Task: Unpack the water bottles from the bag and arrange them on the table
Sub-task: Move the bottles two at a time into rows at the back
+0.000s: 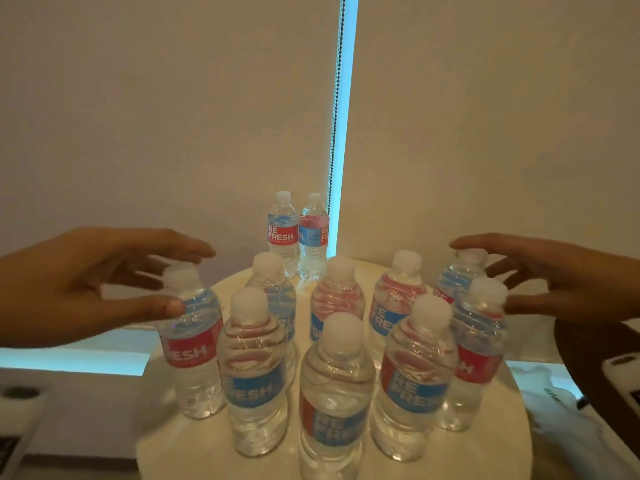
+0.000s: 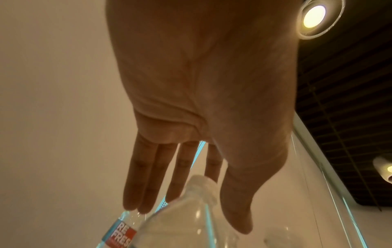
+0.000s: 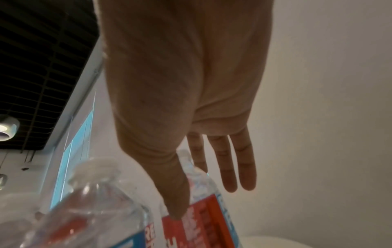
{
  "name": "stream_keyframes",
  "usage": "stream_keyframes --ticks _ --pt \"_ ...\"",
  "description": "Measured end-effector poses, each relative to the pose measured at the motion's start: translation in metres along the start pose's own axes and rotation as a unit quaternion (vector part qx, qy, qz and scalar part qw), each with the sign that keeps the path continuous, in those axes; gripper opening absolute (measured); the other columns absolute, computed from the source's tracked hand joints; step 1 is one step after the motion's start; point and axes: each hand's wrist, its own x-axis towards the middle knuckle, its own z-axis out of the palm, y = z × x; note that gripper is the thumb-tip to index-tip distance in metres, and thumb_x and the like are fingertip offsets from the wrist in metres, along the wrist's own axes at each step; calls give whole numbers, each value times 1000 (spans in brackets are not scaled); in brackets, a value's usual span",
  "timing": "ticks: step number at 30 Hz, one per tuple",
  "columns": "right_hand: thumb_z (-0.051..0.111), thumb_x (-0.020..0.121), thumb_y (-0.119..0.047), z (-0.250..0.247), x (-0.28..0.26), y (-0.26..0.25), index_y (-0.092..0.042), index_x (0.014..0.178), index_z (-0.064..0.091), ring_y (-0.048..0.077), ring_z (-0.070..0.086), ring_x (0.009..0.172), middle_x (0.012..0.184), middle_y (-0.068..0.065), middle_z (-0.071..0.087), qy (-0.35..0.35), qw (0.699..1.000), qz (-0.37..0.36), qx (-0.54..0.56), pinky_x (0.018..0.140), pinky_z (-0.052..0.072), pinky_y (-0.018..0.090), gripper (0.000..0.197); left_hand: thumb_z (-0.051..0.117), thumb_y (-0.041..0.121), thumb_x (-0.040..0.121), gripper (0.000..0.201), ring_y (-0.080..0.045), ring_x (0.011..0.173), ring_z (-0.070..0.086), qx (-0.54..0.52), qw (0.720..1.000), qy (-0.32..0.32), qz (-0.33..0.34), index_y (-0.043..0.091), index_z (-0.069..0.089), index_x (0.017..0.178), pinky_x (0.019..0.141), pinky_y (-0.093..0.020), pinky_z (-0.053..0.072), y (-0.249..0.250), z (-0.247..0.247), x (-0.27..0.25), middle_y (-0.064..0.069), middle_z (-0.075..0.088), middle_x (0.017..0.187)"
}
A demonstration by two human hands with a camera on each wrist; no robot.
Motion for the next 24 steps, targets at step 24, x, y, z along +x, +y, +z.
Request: stream_keyframes --ticks 24 --pt "78 82 -23 -37 103 17 -37 117 48 22 72 84 119 -2 59 98 994 -4 -43 75 63 49 48 76 34 83 22 -29 95 72 -74 995 -54 46 18 73 98 94 -56 52 38 -7 159 -7 77 100"
